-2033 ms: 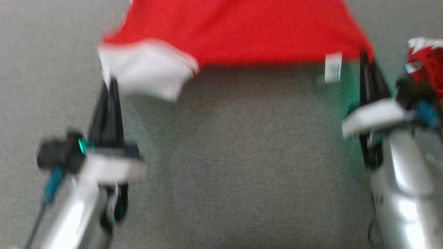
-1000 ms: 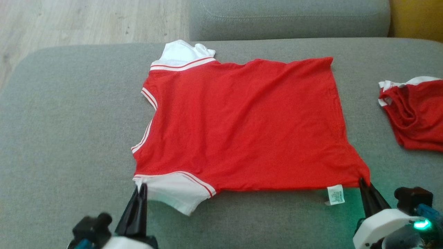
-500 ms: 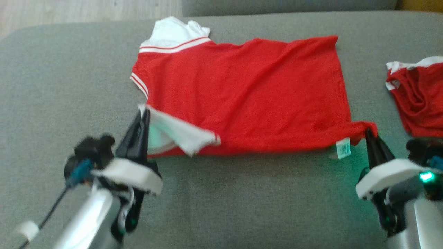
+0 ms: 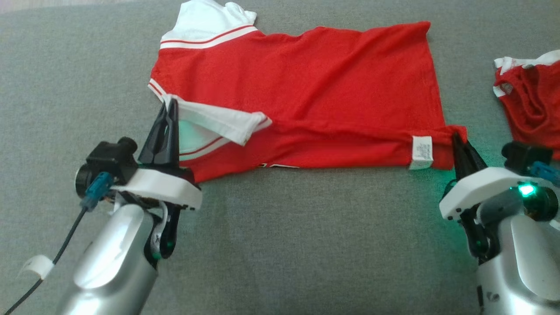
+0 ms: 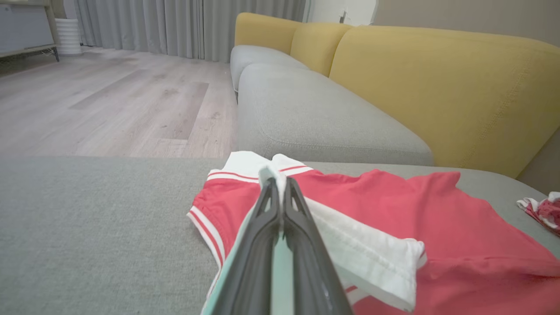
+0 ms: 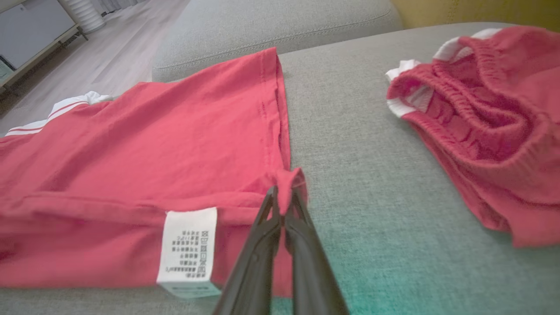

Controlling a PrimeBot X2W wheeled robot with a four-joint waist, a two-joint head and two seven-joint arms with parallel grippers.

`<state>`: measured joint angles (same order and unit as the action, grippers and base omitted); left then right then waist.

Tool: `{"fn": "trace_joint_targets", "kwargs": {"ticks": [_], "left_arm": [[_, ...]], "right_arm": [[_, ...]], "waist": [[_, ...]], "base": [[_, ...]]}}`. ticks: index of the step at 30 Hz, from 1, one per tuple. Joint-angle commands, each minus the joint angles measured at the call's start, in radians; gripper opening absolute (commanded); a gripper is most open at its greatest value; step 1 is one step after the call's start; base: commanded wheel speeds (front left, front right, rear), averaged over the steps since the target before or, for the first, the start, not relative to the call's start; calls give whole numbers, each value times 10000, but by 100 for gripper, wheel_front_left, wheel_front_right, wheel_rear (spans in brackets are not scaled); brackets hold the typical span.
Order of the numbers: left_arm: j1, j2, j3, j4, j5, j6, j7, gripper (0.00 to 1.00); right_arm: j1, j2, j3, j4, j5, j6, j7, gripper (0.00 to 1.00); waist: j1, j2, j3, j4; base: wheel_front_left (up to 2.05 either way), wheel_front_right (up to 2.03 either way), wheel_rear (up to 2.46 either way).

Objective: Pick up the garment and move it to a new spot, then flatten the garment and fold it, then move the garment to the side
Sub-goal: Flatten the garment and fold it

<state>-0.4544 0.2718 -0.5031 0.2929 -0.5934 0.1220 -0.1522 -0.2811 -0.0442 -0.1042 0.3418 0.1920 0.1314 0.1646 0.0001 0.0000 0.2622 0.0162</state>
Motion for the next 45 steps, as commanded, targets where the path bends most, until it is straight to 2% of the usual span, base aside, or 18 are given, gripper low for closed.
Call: {"fn": "trace_joint_targets", "kwargs": {"ticks": [1, 3, 4, 5, 6, 7, 8, 9, 16, 20, 26, 33, 40, 45], "left_arm": [[-565, 182, 484, -161, 128, -23, -208, 0], [-676, 120, 484, 52, 151, -66, -368, 0], [-737, 83, 479, 149, 169, -92, -449, 0], [-793, 42, 482, 234, 190, -113, -539, 0], [-839, 0, 498, 308, 210, -122, -627, 0], [-876, -42, 513, 367, 236, -141, -716, 33], [-907, -79, 536, 391, 282, -173, -815, 78], [-921, -114, 552, 392, 322, -252, -900, 100], [-443, -412, 1027, -147, 752, -539, -1088, 100], [512, -603, 1476, -947, 1050, -520, -1092, 100], [1982, -669, 1760, -1383, 1053, -345, -1094, 100], [2952, -749, 1866, -966, 335, -50, -138, 100], [2445, -832, 2029, -172, -156, 205, 898, 100], [1990, -905, 2289, 345, -405, 313, 976, 100]], "right_arm": [[-402, -60, 287, -250, -52, -7, -140, 0], [-527, -60, 376, -122, -41, -7, -189, 0], [-587, -60, 376, -58, -46, -7, -236, 12], [-643, -60, 392, -5, -81, -7, -309, 49], [-697, -60, 396, 18, -105, -7, -441, 98], [-741, -60, 394, 47, -101, -7, -562, 100], [-777, -60, 401, 52, -83, -7, -709, 100], [-799, -60, 418, 47, -65, -7, -867, 100], [-485, -60, 371, -351, -80, -7, -1806, 100], [-12, -60, 230, -975, -224, -7, -2224, 100], [732, -60, 34, -1840, -649, -7, -2196, 100], [1467, -60, 142, -2609, -704, -7, -1839, 100], [1388, -60, 409, -2822, -787, -7, -1402, 100], [1109, -60, 468, -2628, -748, -7, -1286, 100]], "waist": [[-1, 0, 22, -1], [-1, 0, 54, 1], [-1, 0, 69, 9], [-1, 0, 82, 17], [-1, 0, 93, 24], [-1, 0, 100, 34], [-1, 0, 101, 45], [-1, 0, 95, 54], [-1, 0, -99, 142], [-1, 0, -260, 168], [-1, 0, -527, 214], [-1, 0, -591, 213], [-1, 0, -51, -8], [-1, 0, 338, -168]], "base": [[0, 0, 0], [0, 0, 0], [0, 0, 0], [0, 0, 0], [0, 0, 0], [0, 0, 0], [0, 0, 0], [0, 0, 0], [0, 0, 0], [0, 0, 0], [0, 0, 0], [0, 0, 0], [0, 0, 0], [0, 0, 0]]}}
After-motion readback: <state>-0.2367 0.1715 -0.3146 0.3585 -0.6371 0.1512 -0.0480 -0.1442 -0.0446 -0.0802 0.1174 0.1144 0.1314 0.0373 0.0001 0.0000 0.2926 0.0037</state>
